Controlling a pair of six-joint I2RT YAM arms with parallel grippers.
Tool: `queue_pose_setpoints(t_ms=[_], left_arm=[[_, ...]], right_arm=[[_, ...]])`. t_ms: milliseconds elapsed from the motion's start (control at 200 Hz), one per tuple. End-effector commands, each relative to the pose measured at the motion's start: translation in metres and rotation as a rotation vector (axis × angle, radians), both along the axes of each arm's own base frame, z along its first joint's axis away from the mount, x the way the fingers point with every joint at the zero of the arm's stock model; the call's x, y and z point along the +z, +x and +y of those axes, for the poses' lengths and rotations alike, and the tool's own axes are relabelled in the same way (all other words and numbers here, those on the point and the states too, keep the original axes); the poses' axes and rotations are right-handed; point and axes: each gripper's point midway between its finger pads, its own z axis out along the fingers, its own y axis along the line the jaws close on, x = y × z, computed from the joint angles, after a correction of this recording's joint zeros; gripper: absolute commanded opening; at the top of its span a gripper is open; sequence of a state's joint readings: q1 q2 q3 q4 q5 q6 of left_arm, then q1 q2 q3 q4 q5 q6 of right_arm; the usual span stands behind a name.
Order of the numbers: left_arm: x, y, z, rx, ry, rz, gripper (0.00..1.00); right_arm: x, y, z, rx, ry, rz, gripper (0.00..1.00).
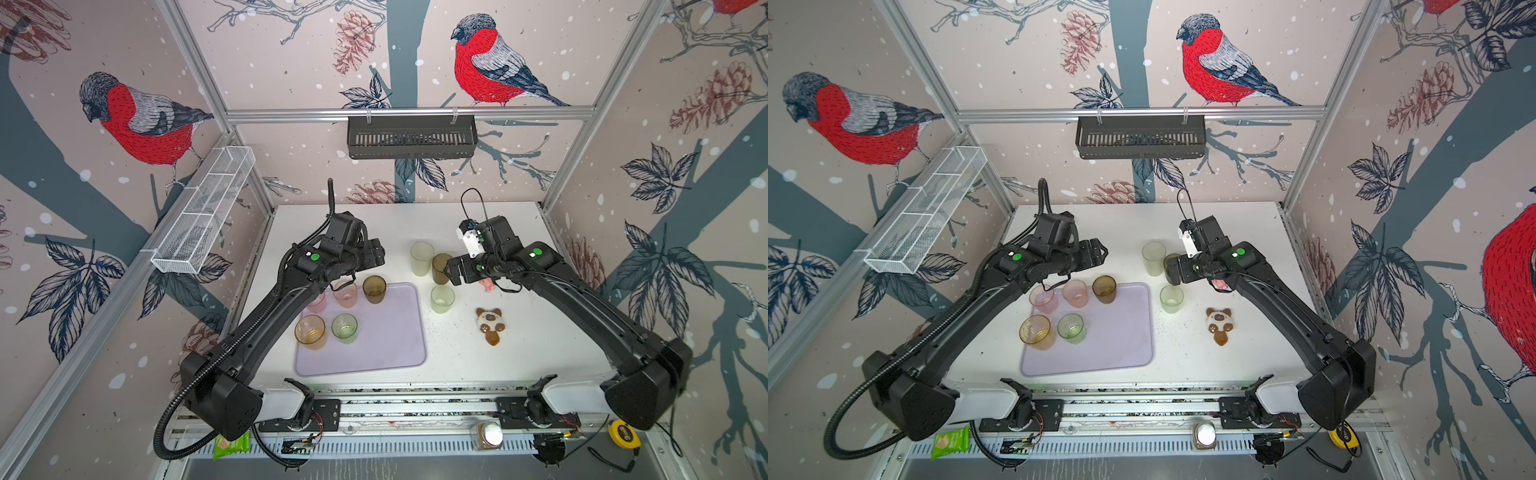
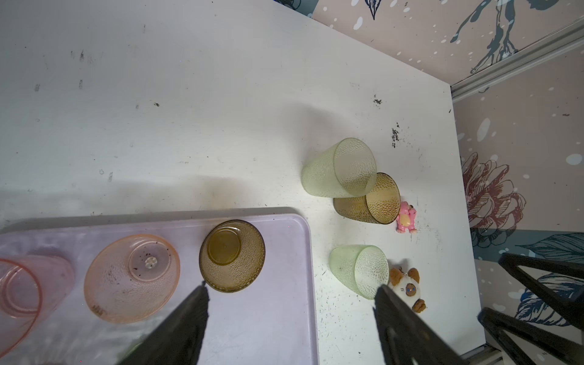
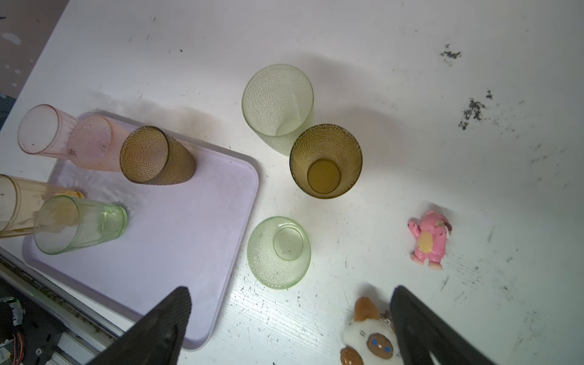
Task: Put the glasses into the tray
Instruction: 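Raise the left gripper while the right gripper lowers to the pale green glass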
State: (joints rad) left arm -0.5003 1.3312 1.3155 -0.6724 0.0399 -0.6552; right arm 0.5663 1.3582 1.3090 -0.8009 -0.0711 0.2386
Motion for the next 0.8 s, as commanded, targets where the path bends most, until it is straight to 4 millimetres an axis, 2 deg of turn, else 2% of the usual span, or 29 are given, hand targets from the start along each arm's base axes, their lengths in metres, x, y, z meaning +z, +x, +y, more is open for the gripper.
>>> queue_pose_setpoints(t_ms=[0,440,626,796], left_arm=[[0.011,0.004,-0.013,-0.042,-0.053,-0.051,0.83],[0.014,0.001,-0.042,-0.111,-0.080,-0.081,0.83],[0.012,-0.001,-0.052,-0.125,-0.088,-0.079,0.83],[0.010,-0.001,-0.054,-0.122,-0.085,-0.072,0.83]], right_arm=[[-0.014,-0.006,-0.001,-0.012,-0.003,0.061,0.99],[-0.062,-0.002,-0.009,-0.012,-0.080,0.175,0.92],[-0.075,0.002,-0.010,-0.006,-0.101,0.194,0.82],[-0.087,0.004,-0.009,0.005,-0.114,0.217,0.76]])
